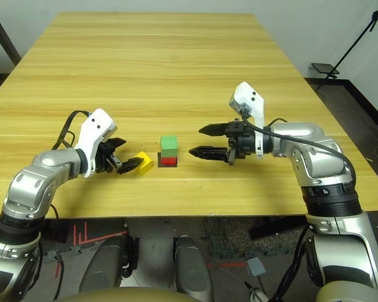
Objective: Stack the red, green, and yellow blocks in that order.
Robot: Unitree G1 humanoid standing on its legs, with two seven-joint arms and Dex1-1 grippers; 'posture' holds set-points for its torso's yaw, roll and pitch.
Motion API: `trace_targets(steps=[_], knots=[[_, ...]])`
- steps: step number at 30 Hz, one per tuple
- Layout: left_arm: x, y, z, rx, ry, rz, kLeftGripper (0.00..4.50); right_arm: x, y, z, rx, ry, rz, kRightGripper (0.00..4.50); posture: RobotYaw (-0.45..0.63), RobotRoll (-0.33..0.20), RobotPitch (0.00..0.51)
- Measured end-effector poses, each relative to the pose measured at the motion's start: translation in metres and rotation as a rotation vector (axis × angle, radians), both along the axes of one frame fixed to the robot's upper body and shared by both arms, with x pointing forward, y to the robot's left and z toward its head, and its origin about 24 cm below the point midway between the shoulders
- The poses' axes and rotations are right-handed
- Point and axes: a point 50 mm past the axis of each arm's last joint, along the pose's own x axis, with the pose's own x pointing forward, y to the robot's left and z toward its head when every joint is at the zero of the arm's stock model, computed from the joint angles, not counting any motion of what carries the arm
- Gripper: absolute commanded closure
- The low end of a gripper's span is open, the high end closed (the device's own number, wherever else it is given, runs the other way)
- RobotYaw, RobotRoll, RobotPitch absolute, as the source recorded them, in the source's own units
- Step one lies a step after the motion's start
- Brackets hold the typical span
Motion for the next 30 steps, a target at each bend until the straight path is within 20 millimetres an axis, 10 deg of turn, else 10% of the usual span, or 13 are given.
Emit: trace_targets(steps=[18,26,30], knots=[[-0.004,-0.012,-0.01,0.028,0.037,-0.075,0.03,-0.004,0.001,-0.004,-0.009,0.028,-0.013,0.0,0.11,-0.132,0.115],[0.0,-0.007,-0.023,0.095,0.026,-0.021,2.4,-0.005,0.0,-0.004,-0.011,0.038,-0.018,0.0,0.11,-0.134,0.11],[0.001,-0.005,-0.021,0.104,0.022,-0.007,2.49,-0.004,0.0,-0.004,-0.011,0.037,-0.018,0.0,0.11,-0.132,0.104]])
